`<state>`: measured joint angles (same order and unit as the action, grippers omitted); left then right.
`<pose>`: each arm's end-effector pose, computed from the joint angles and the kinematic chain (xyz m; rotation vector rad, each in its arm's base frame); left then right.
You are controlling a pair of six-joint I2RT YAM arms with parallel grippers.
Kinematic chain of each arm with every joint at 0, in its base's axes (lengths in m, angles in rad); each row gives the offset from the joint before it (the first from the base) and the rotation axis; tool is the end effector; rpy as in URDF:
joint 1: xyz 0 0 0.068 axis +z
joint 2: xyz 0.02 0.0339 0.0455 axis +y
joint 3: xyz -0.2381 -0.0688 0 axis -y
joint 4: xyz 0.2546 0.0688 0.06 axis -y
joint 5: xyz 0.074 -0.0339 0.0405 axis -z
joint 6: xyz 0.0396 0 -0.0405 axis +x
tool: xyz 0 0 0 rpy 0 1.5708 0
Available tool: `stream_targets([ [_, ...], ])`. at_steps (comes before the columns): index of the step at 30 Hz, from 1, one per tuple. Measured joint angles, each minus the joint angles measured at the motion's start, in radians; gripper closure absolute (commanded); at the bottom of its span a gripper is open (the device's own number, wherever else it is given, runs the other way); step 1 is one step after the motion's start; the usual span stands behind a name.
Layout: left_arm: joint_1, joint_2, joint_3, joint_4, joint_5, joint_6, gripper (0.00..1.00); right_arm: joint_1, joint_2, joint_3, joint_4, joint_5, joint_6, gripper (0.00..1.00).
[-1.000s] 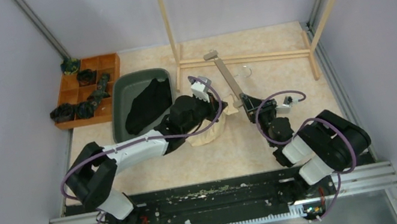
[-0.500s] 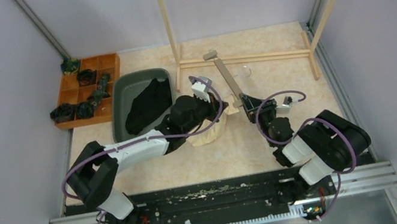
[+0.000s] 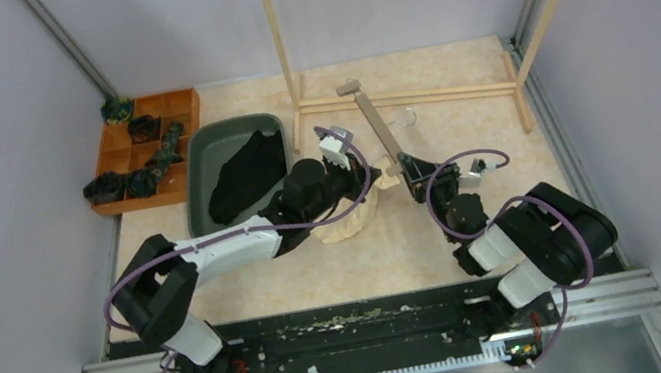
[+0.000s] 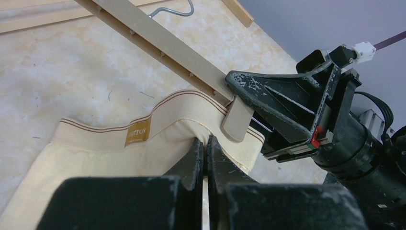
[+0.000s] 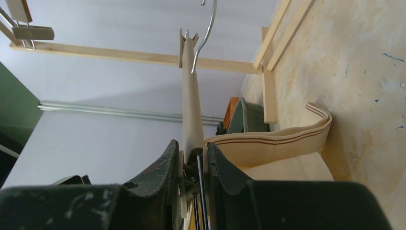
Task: Clip the underwear to the hanger
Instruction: Clamp the underwear onto the hanger.
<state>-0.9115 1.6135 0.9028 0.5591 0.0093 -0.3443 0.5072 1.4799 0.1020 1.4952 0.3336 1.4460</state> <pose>0.2292 -0.2963 0.2136 0.5148 1.7402 -0.9224 0.1957 0.0939 0.1253 0.9827 1.2752 1.3251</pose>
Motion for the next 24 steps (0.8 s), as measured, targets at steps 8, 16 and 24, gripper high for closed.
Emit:
stream_targets([
  [8,0.0,0.004,0.0,0.003,0.0,0.0,1.0,0.0,0.0,0.004,0.0,0.0,0.017,1.0],
  [16,0.0,0.027,0.0,0.018,0.0,0.0,1.0,0.0,0.0,0.004,0.0,0.002,0.024,1.0],
  [24,0.0,0.027,0.0,0.028,0.003,0.001,1.0,0.0,0.009,0.005,0.0,0.004,0.046,1.0],
])
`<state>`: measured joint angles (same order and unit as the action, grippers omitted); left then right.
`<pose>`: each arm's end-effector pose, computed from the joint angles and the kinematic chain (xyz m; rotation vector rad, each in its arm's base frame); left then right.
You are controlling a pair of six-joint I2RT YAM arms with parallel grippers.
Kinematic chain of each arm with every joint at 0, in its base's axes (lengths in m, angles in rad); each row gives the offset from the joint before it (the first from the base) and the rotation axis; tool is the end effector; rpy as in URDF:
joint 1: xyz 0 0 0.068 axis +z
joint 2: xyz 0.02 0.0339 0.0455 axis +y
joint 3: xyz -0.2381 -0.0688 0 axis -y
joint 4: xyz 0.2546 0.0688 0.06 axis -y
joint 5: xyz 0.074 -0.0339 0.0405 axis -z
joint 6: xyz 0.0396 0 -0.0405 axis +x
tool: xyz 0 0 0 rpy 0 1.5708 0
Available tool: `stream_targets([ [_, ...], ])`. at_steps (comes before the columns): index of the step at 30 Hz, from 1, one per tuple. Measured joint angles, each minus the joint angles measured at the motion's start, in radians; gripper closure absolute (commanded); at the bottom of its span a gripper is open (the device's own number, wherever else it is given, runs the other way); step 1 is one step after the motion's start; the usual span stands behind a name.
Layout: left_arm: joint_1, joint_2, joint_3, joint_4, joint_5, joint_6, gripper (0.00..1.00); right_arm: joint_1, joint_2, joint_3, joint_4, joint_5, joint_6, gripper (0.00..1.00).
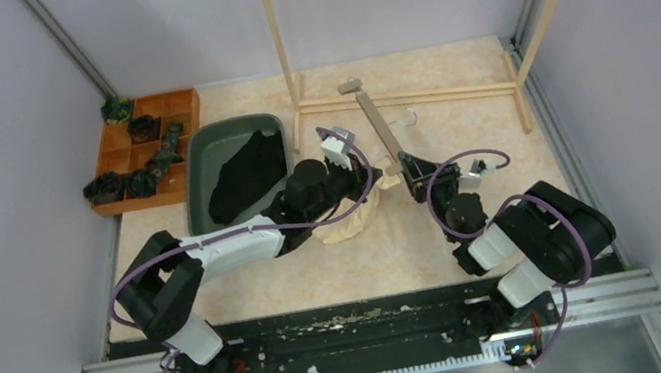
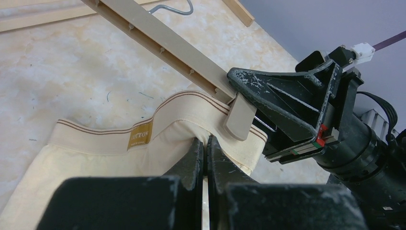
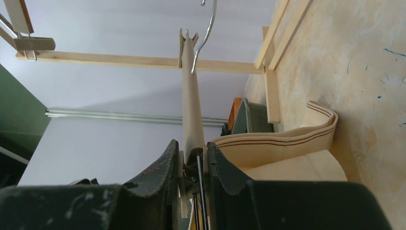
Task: Clip the underwear to the hanger
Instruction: Clamp the underwear onto the hanger.
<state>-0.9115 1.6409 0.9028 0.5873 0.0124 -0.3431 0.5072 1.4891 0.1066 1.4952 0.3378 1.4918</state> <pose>0.2310 -0.2988 0.2070 0.5180 1.7388 -0.9244 0.1968 0.0943 0.1245 1.0215 1.2608 1.3541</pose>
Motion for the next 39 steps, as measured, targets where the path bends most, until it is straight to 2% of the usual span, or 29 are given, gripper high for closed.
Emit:
stream_targets([
  [39,0.0,0.0,-0.004,0.035,0.014,0.008,1.0,0.0,0.014,0.014,0.0,0.001,0.024,1.0],
])
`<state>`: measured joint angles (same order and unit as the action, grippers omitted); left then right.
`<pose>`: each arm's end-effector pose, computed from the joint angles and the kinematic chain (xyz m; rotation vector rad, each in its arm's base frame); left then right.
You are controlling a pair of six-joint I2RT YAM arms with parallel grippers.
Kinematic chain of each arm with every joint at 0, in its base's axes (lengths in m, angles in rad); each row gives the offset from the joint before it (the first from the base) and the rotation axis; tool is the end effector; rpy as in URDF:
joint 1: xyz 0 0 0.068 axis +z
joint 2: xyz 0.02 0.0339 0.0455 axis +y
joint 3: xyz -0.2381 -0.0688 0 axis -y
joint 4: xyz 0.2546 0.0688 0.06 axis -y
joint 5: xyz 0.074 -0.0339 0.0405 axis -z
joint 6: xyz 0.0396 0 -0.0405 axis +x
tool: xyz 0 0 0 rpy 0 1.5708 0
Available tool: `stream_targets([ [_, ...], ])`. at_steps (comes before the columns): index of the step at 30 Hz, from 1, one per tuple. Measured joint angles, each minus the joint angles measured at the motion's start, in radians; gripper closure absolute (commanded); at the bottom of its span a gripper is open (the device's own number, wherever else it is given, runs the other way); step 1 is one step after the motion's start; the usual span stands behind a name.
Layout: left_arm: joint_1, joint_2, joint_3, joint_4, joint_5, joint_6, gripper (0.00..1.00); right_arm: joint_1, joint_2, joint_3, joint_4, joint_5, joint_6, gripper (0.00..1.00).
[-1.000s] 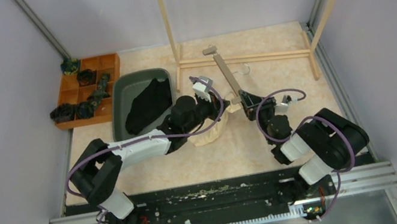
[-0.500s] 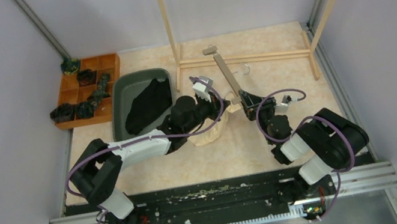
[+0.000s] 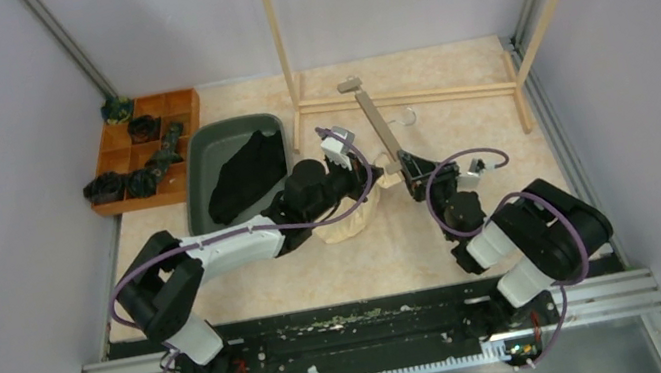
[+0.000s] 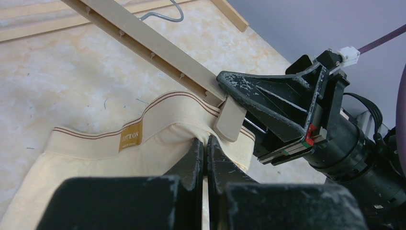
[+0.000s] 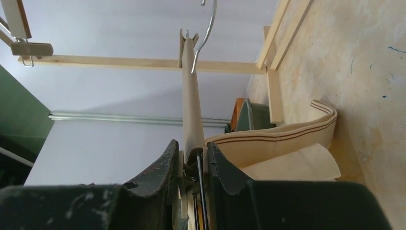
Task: Clip the underwear to the hanger
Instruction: Clamp the underwear onto the hanger.
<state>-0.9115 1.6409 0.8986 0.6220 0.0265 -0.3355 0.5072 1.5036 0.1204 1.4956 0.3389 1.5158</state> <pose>0.2305 -0.2991 0.2095 0.5269 1.7048 -0.9426 0.1996 0.0959 0.1246 1.0404 1.2516 1.3714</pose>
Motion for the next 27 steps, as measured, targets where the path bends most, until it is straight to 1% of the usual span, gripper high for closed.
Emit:
stream_targets([
  [8,0.0,0.0,-0.001,0.0,0.001,0.0,1.0,0.0,0.022,0.001,0.0,-0.002,0.007,1.0],
  [12,0.0,0.0,-0.002,0.0,0.001,0.0,1.0,0.0,0.03,0.013,-0.001,-0.005,0.006,0.94],
  [16,0.0,0.0,-0.002,0.005,0.001,0.0,1.0,0.0,0.03,0.013,0.0,-0.005,0.006,0.84],
  [19,0.0,0.0,-0.002,0.006,0.001,0.0,1.0,0.0,0.03,0.013,0.0,-0.006,0.006,0.74],
  [20,0.0,0.0,-0.002,0.006,0.0,0.0,1.0,0.0,0.03,0.013,0.0,-0.006,0.006,0.73],
  [23,0.0,0.0,-0.002,0.006,0.0,0.0,1.0,0.0,0.03,0.013,0.0,-0.009,0.006,0.62],
  [27,0.0,0.0,-0.002,0.006,0.0,0.0,1.0,0.0,0.029,0.013,0.002,-0.015,0.006,0.52],
])
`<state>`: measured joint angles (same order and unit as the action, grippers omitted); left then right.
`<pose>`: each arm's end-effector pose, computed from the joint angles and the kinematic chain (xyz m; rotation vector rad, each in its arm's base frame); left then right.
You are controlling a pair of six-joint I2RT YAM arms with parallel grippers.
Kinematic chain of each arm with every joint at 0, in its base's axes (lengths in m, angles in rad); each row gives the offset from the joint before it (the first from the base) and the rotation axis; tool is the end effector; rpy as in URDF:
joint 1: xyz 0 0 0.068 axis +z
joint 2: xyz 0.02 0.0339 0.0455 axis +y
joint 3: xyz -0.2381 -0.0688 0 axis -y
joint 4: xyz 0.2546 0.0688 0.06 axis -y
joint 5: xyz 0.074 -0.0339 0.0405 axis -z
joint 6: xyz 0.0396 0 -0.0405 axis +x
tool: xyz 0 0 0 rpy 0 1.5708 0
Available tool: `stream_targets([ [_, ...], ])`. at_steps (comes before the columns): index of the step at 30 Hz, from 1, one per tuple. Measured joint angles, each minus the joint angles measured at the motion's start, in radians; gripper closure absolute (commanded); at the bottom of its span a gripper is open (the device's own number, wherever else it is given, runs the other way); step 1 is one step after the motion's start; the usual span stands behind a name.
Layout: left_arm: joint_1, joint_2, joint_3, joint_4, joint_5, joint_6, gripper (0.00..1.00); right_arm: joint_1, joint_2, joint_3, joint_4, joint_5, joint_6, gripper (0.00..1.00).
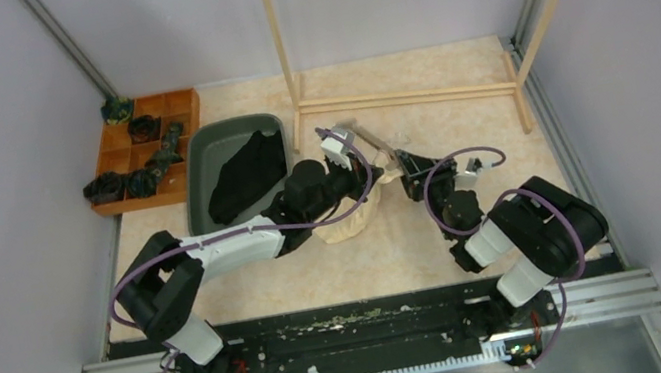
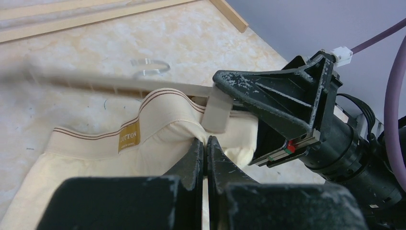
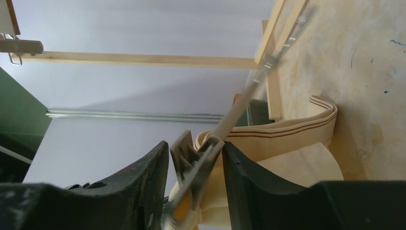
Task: Clip the underwear to the hanger
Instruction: Clamp the underwear onto the hanger.
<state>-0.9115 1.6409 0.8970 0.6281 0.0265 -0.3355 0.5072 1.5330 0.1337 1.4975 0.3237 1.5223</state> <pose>0.2304 -0.2990 0.2096 0.5256 1.7004 -0.9444 0.2024 0.0981 0.1217 1.0415 1.2727 1.3772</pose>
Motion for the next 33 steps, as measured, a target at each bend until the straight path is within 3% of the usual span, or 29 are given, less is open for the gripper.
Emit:
stream_targets([
  [8,0.0,0.001,0.0,0.0,-0.001,0.0,1.0,0.0,-0.002,0.0,0.006,-0.01,-0.002,0.11],
  [16,0.0,0.006,-0.01,0.001,-0.008,-0.001,1.0,-0.011,-0.066,-0.059,0.006,-0.006,-0.015,0.08],
  [20,0.0,0.006,-0.039,0.006,-0.007,-0.002,1.0,-0.034,-0.172,-0.122,-0.032,-0.008,-0.027,0.06],
  [23,0.0,0.006,-0.071,0.019,-0.006,-0.004,1.0,-0.046,-0.351,-0.126,-0.193,-0.003,-0.063,0.06],
  [30,0.003,0.006,-0.15,0.067,0.03,-0.02,1.0,-0.047,-0.911,-0.051,-0.855,0.11,-0.233,0.05],
  [33,0.003,0.011,-0.164,0.105,0.071,-0.042,1.0,-0.048,-1.056,-0.012,-1.057,0.167,-0.306,0.05],
])
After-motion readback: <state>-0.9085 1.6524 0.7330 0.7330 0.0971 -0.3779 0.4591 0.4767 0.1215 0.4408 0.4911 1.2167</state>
